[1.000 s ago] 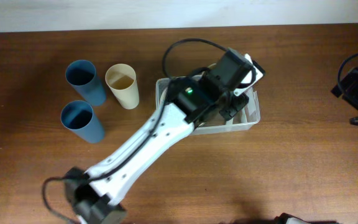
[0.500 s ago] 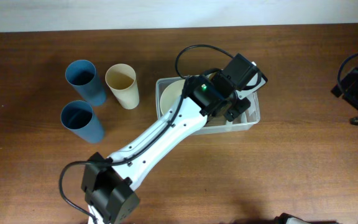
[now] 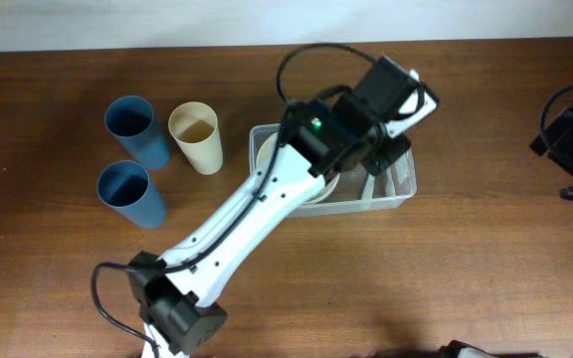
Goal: Pack container
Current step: 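Carry the cream cup with the left gripper over the container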
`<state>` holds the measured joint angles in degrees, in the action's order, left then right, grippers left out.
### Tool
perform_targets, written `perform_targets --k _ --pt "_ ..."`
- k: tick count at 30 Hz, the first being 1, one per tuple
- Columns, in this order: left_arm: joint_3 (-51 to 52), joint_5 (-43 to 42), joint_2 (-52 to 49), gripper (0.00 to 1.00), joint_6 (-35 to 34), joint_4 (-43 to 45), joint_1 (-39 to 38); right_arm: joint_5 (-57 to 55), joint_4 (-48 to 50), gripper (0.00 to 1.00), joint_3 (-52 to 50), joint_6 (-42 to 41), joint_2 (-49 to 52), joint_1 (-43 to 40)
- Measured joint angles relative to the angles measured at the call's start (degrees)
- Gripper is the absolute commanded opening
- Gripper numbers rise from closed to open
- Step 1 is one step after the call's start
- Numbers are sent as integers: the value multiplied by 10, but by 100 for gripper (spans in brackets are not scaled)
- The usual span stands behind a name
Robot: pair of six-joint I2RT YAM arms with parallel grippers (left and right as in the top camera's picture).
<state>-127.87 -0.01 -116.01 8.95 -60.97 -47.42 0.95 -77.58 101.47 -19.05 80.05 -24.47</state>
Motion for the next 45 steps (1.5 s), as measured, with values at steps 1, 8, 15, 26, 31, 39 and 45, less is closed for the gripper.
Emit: perform_targets --k 1,8,15,26,31,39,45 --pt "-16 0 -1 5 0 -5 4 0 0 99 0 0 0 0" --pt "-67 -3 -18 8 -2 -6 37 0 0 99 0 0 0 0" --pt "-69 -32 -81 8 -2 -41 40 0 0 99 0 0 0 0" --pt "-69 -43 -102 9 -2 -63 40 0 0 99 0 0 0 0" --pt "-69 -43 -113 9 -2 -72 39 0 0 99 0 0 0 0" --pt "-69 -45 -158 18 3 -70 37 0 0 99 0 0 0 0" --pt "-69 -45 -159 21 7 -70 37 0 0 99 0 0 0 0"
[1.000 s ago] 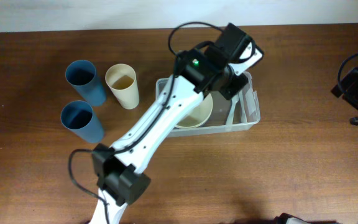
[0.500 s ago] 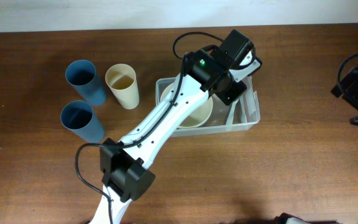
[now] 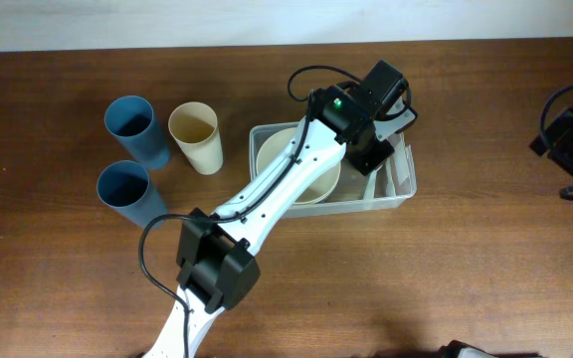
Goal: Pack container
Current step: 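Carry the cream cup with the left gripper over the container, then lower the cream cup into the container's right end and release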
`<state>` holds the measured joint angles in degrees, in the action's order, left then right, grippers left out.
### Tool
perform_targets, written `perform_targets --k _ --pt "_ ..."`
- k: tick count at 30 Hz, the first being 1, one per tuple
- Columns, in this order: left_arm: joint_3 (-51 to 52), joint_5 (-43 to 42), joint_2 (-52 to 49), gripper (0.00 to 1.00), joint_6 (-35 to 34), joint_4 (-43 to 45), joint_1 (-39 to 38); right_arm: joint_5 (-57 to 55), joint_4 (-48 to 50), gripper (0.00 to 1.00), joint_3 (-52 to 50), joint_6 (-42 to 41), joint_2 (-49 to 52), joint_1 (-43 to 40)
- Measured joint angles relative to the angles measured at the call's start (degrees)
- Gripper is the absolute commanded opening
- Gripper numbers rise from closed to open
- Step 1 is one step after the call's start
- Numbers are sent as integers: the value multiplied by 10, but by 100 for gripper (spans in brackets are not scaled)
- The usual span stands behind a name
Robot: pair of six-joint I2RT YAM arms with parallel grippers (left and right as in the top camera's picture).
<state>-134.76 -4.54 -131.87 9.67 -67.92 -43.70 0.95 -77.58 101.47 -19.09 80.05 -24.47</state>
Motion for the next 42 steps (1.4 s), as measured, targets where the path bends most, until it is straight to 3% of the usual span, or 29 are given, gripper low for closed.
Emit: perform_targets --k 5,12,15,35,38,42 --pt "0 0 0 25 2 2 0 0 0 99 0 0 0 0" --pt "0 0 0 48 6 23 0 0 0 99 0 1 0 0" --pt "0 0 0 51 6 37 0 0 0 99 0 0 0 0" --pt "0 0 -17 50 9 74 -25 0 0 99 0 0 0 0" --pt "0 8 -28 47 9 85 -25 0 0 99 0 0 0 0" --pt "0 18 -31 34 10 91 -24 0 0 99 0 0 0 0"
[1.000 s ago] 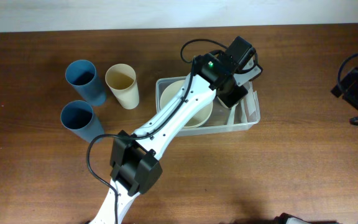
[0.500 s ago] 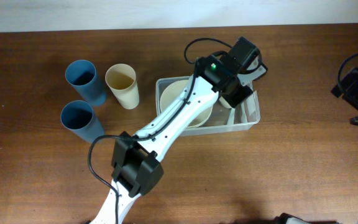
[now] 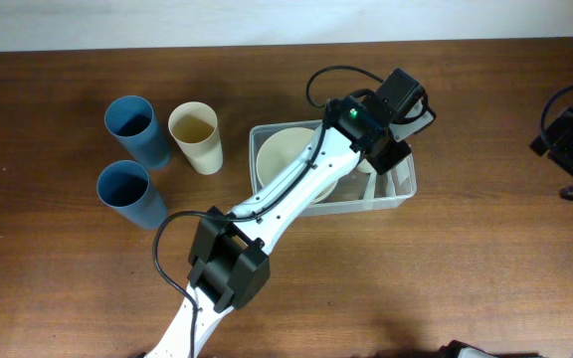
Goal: Pack container
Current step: 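Lower the cream cup into the container's right end and release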
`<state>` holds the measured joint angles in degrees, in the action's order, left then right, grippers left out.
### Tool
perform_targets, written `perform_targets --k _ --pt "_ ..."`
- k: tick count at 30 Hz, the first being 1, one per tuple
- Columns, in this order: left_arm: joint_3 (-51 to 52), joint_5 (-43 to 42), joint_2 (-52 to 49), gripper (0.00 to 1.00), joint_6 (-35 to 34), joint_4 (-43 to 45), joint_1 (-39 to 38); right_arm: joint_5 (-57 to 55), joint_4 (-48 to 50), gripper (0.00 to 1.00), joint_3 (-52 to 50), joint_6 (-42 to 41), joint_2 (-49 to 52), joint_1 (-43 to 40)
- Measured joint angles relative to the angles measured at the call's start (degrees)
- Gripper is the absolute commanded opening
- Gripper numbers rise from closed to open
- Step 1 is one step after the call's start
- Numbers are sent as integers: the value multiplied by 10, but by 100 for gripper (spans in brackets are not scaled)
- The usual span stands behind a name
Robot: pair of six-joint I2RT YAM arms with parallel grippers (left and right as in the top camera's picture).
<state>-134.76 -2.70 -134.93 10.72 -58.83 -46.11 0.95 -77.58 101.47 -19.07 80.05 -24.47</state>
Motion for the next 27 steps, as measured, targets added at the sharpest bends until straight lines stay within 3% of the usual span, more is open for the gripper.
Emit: perform_targets --k 5,10,27 --pt "0 5 0 9 2 0 0 0 0 99 0 0 0 0" --pt "0 8 0 0 3 -4 0 0 0 99 0 0 0 0" --pt "0 47 0 1 20 -44 -1 0 0 99 0 0 0 0"
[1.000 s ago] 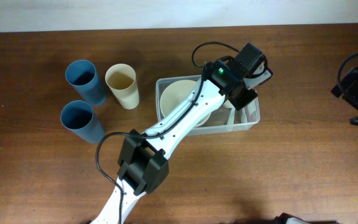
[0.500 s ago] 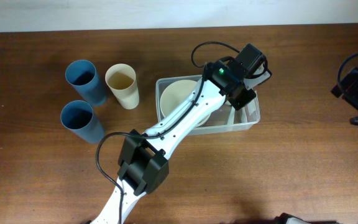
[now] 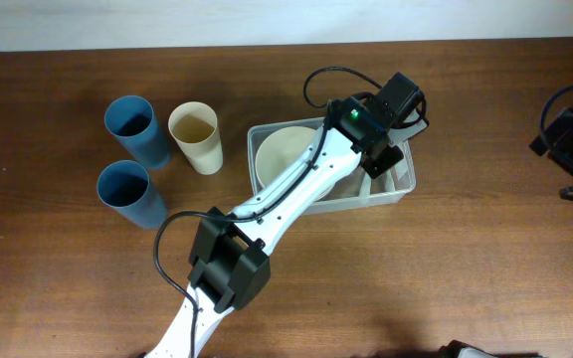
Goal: Pack container
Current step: 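Lower the cream cup into the container's right end and release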
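A clear plastic container [image 3: 267,131] sits mid-table with a cream bowl [image 3: 285,157] in its left half. My left arm reaches across it from the near side. The left gripper [image 3: 382,162] hangs down into the container's right end, and its wrist hides the fingers, so open or shut does not show. Pale flat items [image 3: 402,175] lie along the right wall. A cream cup [image 3: 196,136] and two blue cups [image 3: 133,129] [image 3: 128,192] stand left of the container. My right arm rests at the far right edge, far from everything.
The three cups stand close together about one cup-width left of the container. A black cable loops above the left wrist. The table's far edge runs just behind the container and cups.
The left wrist has shifted very slightly to the left and nearer over the container's right end. The cups, bowl and right arm are unchanged.
The left gripper was over the container's right half with the arm covering much of the bowl. Then the arm stood more extended and the bowl showed. After that the wrist was farther right, at the right end, where it stays now.
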`<state>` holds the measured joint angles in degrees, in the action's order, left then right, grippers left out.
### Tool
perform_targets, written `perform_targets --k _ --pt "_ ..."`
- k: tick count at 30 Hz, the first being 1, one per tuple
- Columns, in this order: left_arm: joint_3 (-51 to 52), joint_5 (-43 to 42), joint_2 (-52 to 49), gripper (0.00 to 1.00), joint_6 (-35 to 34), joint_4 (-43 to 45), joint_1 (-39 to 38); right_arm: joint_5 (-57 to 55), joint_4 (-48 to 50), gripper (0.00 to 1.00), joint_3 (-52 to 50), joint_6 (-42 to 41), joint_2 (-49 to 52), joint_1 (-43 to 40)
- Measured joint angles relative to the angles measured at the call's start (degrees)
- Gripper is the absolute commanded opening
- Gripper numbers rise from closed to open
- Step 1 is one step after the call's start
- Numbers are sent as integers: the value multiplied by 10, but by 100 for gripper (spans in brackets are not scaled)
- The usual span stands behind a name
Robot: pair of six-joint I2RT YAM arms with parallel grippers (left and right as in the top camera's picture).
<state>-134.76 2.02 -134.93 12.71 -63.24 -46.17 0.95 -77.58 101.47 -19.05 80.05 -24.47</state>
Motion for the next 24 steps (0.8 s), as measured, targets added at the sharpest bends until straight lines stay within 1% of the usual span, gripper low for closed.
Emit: perform_targets --k 5,10,14,24 --pt "-6 11 0 1 2 -22 0 0 0 99 0 0 0 0" --pt "-48 13 -1 1 2 -63 0 0 0 99 0 0 0 0" --pt "-68 13 -1 2 2 -67 0 0 0 99 0 0 0 0" --pt "-68 12 -1 3 2 -73 0 0 0 99 0 0 0 0"
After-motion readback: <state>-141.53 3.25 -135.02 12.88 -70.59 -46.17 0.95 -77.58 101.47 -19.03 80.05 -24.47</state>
